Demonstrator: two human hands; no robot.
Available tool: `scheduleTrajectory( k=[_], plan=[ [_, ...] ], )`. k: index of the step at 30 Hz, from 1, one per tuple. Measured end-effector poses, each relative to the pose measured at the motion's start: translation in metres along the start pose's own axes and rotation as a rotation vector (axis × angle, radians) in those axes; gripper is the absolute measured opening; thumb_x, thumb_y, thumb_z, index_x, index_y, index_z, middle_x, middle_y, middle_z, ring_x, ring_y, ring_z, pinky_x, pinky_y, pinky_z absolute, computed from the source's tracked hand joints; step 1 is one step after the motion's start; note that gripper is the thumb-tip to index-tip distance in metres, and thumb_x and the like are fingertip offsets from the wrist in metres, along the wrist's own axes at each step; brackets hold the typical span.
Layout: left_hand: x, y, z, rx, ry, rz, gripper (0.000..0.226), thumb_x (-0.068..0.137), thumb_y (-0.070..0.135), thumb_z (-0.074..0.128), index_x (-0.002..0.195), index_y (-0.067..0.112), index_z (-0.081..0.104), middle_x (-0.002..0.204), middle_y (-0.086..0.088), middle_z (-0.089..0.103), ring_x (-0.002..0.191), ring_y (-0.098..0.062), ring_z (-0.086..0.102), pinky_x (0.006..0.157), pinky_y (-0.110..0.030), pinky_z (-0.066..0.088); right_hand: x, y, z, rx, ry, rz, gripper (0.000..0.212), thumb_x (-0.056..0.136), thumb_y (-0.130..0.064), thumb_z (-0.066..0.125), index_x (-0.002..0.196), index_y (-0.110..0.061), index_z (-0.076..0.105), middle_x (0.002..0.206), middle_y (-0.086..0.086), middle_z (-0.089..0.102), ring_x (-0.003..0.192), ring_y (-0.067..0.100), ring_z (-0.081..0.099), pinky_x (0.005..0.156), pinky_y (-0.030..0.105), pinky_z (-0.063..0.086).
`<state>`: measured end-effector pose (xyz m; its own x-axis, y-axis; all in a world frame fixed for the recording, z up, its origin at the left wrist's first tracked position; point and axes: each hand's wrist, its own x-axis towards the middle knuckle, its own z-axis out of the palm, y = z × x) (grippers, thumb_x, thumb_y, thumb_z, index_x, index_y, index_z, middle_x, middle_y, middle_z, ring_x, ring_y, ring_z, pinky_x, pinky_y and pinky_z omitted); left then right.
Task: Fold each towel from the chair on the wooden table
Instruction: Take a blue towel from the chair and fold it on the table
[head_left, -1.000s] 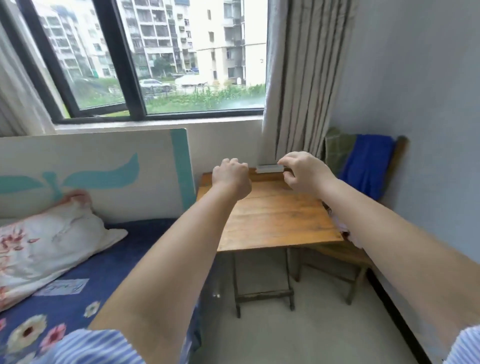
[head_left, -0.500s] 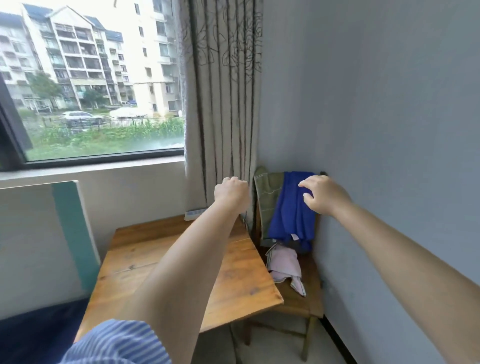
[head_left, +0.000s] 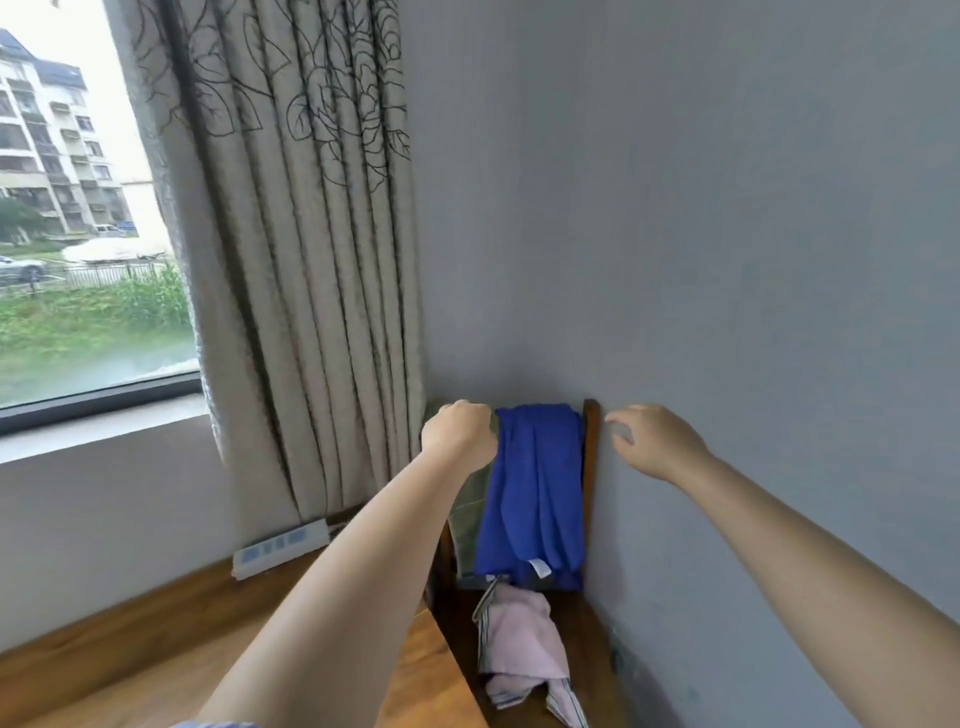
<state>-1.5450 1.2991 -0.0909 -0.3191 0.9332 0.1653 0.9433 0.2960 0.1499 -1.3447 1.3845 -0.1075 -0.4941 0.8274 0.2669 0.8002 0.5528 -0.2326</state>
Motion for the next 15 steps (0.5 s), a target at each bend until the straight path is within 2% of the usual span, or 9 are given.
scheduleTrajectory(
  k=[3,5,8,10,11,13,15],
  plan=[
    [0.049,0.002,0.031,-0.108,-0.055,-0.054,0.019,0.088,0.006,0.038,0.092,0.007,0.057,0.093,-0.008,0.055,0.079,-0.022,0.047,0.063,-0.029,0.039,0.041,0.024,0.028,0.007,-0.025,0.005,0.034,0.091,-0.012,0.042,0.123,-0.009,0.055,0.124,0.012,0.058,0.111,0.027,0.053,0.080,0.027,0.042],
    [0.076,0.003,0.052,-0.156,-0.084,-0.080,0.021,0.089,0.007,0.038,0.094,0.007,0.058,0.091,-0.006,0.055,0.079,-0.021,0.048,0.063,-0.029,0.039,0.068,0.039,0.045,0.037,-0.046,0.019,0.029,0.090,-0.013,0.045,0.114,-0.005,0.060,0.115,0.015,0.062,0.104,0.028,0.057,0.079,0.031,0.045],
    [0.118,0.007,0.087,-0.216,-0.128,-0.122,0.020,0.091,0.010,0.038,0.091,0.008,0.058,0.089,-0.006,0.055,0.079,-0.021,0.049,0.065,-0.029,0.039,0.115,0.065,0.077,0.115,-0.071,0.037,0.021,0.088,-0.012,0.047,0.080,-0.001,0.063,0.091,0.019,0.066,0.088,0.031,0.061,0.062,0.031,0.040],
    [0.158,0.013,0.113,-0.248,-0.176,-0.181,0.021,0.091,0.010,0.037,0.081,0.010,0.056,0.083,-0.006,0.056,0.077,-0.022,0.049,0.064,-0.028,0.039,0.156,0.087,0.102,0.159,-0.094,0.042,0.031,0.088,-0.011,0.046,0.057,-0.013,0.049,0.084,0.017,0.064,0.083,0.029,0.060,0.058,0.027,0.033],
    [0.177,0.016,0.126,-0.255,-0.203,-0.215,0.024,0.091,0.010,0.037,0.072,0.011,0.052,0.076,-0.003,0.053,0.076,-0.021,0.049,0.063,-0.028,0.037,0.174,0.097,0.115,0.165,-0.111,0.048,0.035,0.088,-0.011,0.046,0.054,-0.017,0.042,0.084,0.017,0.064,0.082,0.029,0.060,0.059,0.026,0.032],
    [0.204,0.022,0.148,-0.279,-0.223,-0.274,0.033,0.090,0.012,0.037,0.057,0.015,0.039,0.062,0.002,0.042,0.073,-0.021,0.047,0.061,-0.027,0.035,0.202,0.111,0.136,0.123,-0.103,0.046,0.029,0.090,-0.015,0.045,0.061,-0.015,0.046,0.087,0.015,0.066,0.083,0.027,0.059,0.061,0.025,0.031],
    [0.227,0.030,0.167,-0.304,-0.223,-0.303,0.035,0.090,0.014,0.038,0.056,0.015,0.037,0.060,0.004,0.038,0.072,-0.020,0.047,0.058,-0.026,0.035,0.227,0.122,0.152,0.029,-0.066,0.031,0.021,0.091,-0.024,0.044,0.082,-0.015,0.062,0.095,0.010,0.066,0.091,0.025,0.058,0.066,0.026,0.033]
  ],
)
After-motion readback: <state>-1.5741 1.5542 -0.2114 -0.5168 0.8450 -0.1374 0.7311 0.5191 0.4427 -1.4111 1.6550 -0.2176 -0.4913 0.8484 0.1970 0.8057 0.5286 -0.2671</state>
